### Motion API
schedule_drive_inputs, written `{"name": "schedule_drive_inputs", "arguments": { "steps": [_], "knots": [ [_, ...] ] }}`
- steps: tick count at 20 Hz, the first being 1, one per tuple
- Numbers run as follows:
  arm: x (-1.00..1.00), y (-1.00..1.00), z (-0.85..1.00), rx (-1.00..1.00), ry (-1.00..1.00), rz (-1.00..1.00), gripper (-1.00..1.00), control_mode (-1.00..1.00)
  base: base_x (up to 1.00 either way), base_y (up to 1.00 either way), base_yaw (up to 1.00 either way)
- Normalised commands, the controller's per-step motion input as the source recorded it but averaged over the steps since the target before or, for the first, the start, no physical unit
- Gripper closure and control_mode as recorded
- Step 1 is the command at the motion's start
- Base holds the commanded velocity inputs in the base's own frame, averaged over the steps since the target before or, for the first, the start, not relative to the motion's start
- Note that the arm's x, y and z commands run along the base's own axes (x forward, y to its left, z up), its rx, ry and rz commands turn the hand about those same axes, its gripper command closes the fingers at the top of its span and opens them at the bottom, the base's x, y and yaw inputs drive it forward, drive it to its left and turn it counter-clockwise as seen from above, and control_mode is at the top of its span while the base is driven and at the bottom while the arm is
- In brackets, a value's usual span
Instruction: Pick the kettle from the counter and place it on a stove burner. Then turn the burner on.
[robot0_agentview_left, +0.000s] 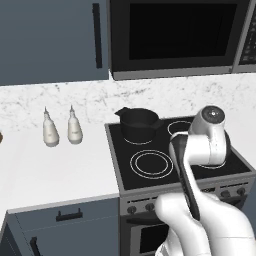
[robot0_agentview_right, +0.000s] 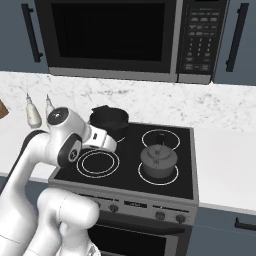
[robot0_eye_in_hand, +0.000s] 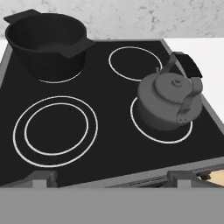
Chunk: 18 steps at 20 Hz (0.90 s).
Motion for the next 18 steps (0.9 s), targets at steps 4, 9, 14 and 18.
{"name": "schedule_drive_inputs", "arguments": {
  "steps": [4, 9, 14, 18],
  "knots": [
    [-0.03, 0.0, 0.0, 0.0, 0.0, 0.0, -1.0, -1.0, 0.0, 0.0, 0.0],
    [-0.08, 0.09, 0.0, 0.0, -0.02, 0.0, -1.0, -1.0, 0.0, 0.0, 0.0],
    [-0.08, 0.25, 0.0, 0.0, 0.0, 0.0, -1.0, 1.0, -0.03, 0.14, 0.0],
    [0.0, 0.0, 0.0, 0.0, 0.0, 0.0, -1.0, 1.0, -0.04, 0.85, 0.0]
  ]
}}
